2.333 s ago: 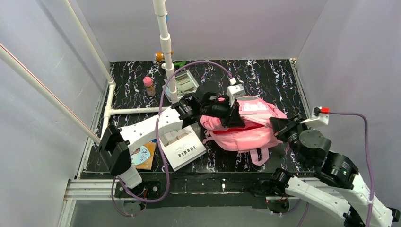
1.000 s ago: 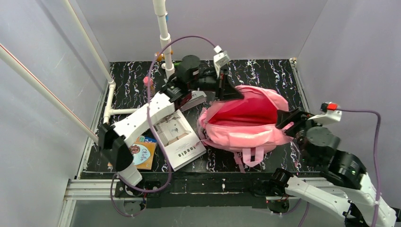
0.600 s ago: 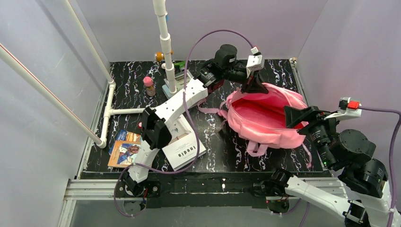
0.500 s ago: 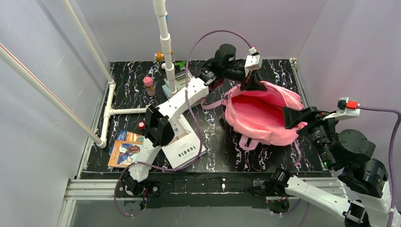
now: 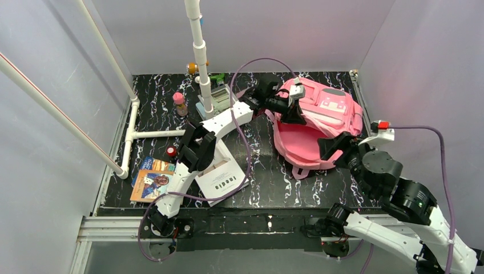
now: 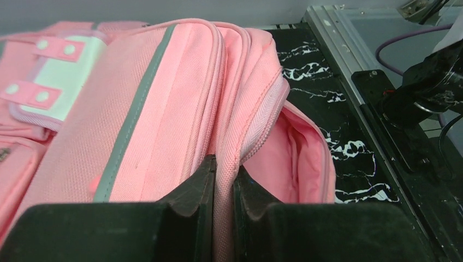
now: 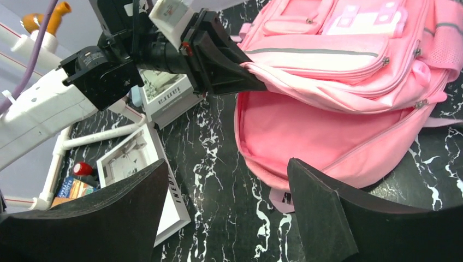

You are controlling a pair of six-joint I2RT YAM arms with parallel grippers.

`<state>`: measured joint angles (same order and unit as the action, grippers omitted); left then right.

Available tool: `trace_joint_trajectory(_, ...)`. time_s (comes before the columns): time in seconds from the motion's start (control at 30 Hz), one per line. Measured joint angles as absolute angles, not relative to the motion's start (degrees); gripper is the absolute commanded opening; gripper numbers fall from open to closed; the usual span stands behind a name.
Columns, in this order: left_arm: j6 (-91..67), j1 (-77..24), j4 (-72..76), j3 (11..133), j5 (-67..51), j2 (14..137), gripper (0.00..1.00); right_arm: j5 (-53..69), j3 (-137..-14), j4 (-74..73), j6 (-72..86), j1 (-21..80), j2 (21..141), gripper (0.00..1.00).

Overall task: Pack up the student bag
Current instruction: Unzip the student bag at the center of the board, then pick up the book from the center of the board.

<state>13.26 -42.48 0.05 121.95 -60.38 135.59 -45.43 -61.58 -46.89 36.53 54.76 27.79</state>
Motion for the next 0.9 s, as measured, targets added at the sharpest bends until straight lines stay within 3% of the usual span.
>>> trace_joint_trajectory(0.1,11.90,-42.57,0.45,120.79,-59.13,136.55,0.30,-44.71,-60.31,-46.76,38.57,54.76,29.30,0.88)
trace_joint_trajectory(0.2,10.37,-42.26,1.34,118.61,-58.24,136.18,0.48,-43.94,-58.65,-46.52,39.53,54.76,30.94,0.89)
trace_joint_trajectory(0.23,9.87,-42.15,1.52,117.36,-57.58,135.74,0.62,-43.53,-58.06,-46.46,39.90,54.76,31.40,0.89)
trace_joint_trajectory(0.27,9.41,-42.00,1.56,116.03,-56.75,135.22,0.85,-43.24,-57.49,-46.33,40.10,54.76,31.79,0.89)
trace_joint_trajectory(0.3,8.82,-41.85,1.61,114.50,-55.88,134.50,0.92,-42.94,-57.06,-46.26,40.29,54.76,32.05,0.89)
trace_joint_trajectory(0.37,7.16,-41.54,1.15,111.44,-54.19,132.60,0.98,-42.44,-56.27,-46.02,40.38,54.76,32.34,0.88)
trace_joint_trajectory(0.5,0.12,-40.03,3.95,101.86,-49.65,124.90,0.98,-40.42,-54.61,-43.99,40.07,54.76,32.86,0.92)
trace_joint_trajectory(0.73,-19.00,-34.59,11.49,74.00,-41.52,94.30,0.98,-31.07,-50.76,-35.97,37.63,54.76,45.69,0.98)
trace_joint_trajectory(0.9,-26.55,-28.73,0.78,60.86,-31.11,74.59,0.98,-22.59,-44.84,-24.34,36.32,54.74,58.28,0.98)
